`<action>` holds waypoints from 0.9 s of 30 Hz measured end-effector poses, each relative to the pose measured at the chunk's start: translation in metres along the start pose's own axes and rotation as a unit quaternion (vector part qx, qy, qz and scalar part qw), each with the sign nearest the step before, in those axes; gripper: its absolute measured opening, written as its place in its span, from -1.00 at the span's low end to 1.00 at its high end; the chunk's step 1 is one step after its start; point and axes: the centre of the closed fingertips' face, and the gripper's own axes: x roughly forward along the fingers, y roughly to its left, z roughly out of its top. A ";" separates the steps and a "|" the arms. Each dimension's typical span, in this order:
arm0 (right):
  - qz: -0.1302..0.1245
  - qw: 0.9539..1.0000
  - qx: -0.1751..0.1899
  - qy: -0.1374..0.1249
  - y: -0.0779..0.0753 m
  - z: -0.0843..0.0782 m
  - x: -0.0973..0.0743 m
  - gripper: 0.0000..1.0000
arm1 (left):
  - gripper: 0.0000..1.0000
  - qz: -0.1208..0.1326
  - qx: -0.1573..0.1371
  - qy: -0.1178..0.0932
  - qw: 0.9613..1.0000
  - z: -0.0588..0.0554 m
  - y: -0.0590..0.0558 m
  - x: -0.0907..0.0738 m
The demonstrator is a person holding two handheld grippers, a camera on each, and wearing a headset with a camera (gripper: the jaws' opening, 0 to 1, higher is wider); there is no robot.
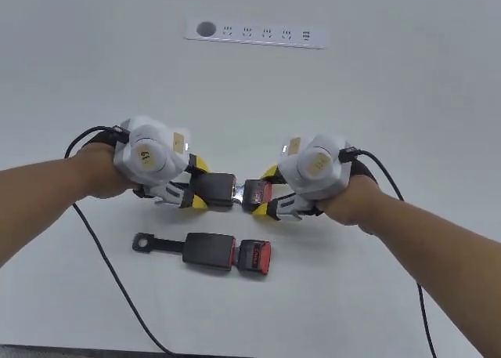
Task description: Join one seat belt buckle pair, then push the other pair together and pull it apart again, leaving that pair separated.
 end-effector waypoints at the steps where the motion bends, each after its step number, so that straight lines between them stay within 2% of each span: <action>1: -0.002 1.000 -0.002 -0.001 -0.001 -0.001 -0.001 -0.31 | -0.32 0.000 0.000 0.000 1.000 0.000 0.000 0.000; 7: 0.001 1.000 0.005 -0.011 0.000 -0.003 -0.003 -0.31 | -0.32 -0.001 -0.001 0.001 1.000 0.000 0.000 0.000; 13: 0.004 1.000 -0.002 -0.008 0.001 -0.015 -0.013 -0.31 | -0.31 -0.002 -0.001 -0.001 1.000 0.001 0.000 0.000; 27: 0.000 1.000 0.006 -0.017 0.000 -0.031 -0.028 -0.30 | -0.31 -0.005 -0.001 0.000 1.000 -0.001 0.000 0.000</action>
